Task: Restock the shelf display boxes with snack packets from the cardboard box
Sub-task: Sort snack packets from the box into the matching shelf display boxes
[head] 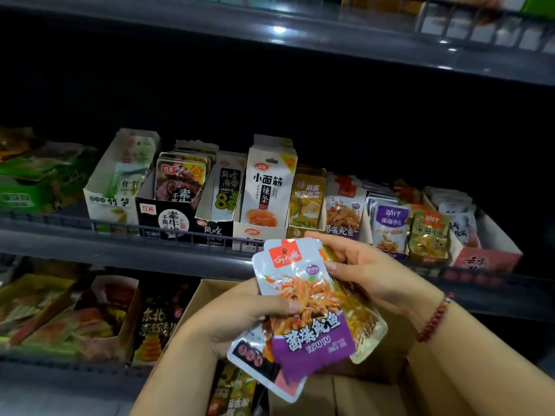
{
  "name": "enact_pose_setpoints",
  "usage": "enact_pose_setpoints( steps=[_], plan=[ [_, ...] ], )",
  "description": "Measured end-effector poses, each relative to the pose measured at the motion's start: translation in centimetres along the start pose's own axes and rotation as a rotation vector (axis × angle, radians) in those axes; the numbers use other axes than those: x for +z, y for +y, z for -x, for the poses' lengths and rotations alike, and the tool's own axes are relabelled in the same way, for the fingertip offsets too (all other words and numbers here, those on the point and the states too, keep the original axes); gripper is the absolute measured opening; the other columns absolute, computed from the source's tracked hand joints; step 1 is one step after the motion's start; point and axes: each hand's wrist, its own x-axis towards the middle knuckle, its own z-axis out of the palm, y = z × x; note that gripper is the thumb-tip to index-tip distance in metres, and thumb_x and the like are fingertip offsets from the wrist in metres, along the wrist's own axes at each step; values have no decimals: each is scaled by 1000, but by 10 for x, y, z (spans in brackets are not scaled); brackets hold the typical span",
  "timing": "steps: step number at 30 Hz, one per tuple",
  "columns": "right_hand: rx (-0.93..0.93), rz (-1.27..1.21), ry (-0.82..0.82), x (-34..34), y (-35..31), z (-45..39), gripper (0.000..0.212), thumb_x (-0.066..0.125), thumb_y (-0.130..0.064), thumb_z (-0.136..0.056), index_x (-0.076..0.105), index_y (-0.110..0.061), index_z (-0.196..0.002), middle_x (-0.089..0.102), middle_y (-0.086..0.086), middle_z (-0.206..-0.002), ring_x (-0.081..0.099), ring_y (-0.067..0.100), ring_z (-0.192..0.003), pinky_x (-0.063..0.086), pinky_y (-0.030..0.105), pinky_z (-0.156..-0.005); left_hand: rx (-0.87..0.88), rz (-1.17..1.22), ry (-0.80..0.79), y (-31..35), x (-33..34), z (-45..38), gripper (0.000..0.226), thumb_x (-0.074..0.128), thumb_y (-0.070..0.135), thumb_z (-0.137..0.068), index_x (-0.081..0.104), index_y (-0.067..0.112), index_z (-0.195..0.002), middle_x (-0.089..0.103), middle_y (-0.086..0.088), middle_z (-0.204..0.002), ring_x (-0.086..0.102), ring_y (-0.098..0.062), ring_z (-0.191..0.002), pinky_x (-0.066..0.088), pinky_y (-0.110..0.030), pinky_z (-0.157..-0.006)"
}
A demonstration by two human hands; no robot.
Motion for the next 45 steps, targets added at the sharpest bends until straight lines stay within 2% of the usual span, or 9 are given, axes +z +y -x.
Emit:
enact_pose_setpoints(
  steps=[5, 9, 13, 16, 23, 29, 36, 40, 45],
  plan=[
    [-66, 15, 266, -7, 2, 3, 34, 58, -14, -91, 53, -33, -119, 73, -4, -99, 72, 16, -87, 59, 38, -72, 83, -49, 122, 2, 0, 0, 46, 69, 13, -69, 58, 10, -113, 75, -13, -98, 73, -27, -86, 60, -36, -77],
    [-105, -25, 448, -18, 6, 11, 28, 60, -13, -90, 58, -22, -117, 74, -1, -93, 72, 15, -82, 58, 32, -63, 154, -125, 228, 2, 7, -4, 30, 68, 10, -80, 60, 15, -109, 77, -4, -90, 74, -16, -77, 56, -21, -61],
    [-115, -78, 649, -27, 11, 19, 26, 60, -15, -90, 59, -23, -115, 72, 1, -97, 71, 12, -79, 55, 29, -56, 128, -202, 359, -5, 13, -16, 27, 68, 13, -88, 60, 19, -114, 76, -1, -96, 74, -21, -86, 58, -40, -84],
    [-112, -115, 660, -33, 13, 26, 25, 58, -14, -91, 58, -23, -115, 72, 2, -98, 71, 14, -80, 56, 33, -59, 111, -266, 387, -8, 21, -22, 25, 69, 18, -88, 58, 25, -109, 76, 1, -97, 73, -19, -87, 56, -46, -89],
    [-137, 14, 556, -32, 24, 38, 21, 67, -11, -84, 57, -20, -100, 71, -1, -94, 69, 12, -83, 54, 22, -62, 123, -173, 251, -8, 55, -25, 30, 71, 18, -83, 59, 23, -110, 76, 4, -94, 73, -14, -85, 56, -22, -68],
    [-155, 153, 490, -50, 33, 50, 23, 73, -12, -80, 56, -21, -94, 70, -2, -88, 68, 8, -78, 54, 19, -63, 92, -158, 283, -16, 79, -34, 42, 75, 21, -74, 60, 19, -113, 76, -1, -97, 73, -22, -88, 58, -43, -84],
    [-208, 178, 831, -120, 53, 38, 15, 63, -14, -89, 51, -23, -90, 65, -1, -99, 64, 16, -90, 53, 25, -65, 26, -142, 473, -29, 93, -53, 32, 75, 24, -81, 56, 24, -106, 75, -2, -96, 74, -21, -82, 59, -40, -76],
    [-243, 279, 1020, -170, 58, 19, 14, 62, -16, -91, 49, -19, -96, 61, 7, -100, 62, 27, -94, 54, 47, -79, 14, -168, 490, -32, 99, -62, 40, 75, 27, -80, 54, 23, -114, 72, -2, -105, 72, -23, -90, 57, -47, -86],
    [-319, 491, 1092, -194, 54, 3, 11, 60, -13, -92, 51, -20, -93, 58, -3, -97, 58, 17, -94, 42, 27, -75, -3, -188, 503, -35, 103, -71, 46, 75, 31, -79, 53, 23, -118, 72, -2, -107, 72, -23, -91, 57, -49, -87]
  ],
)
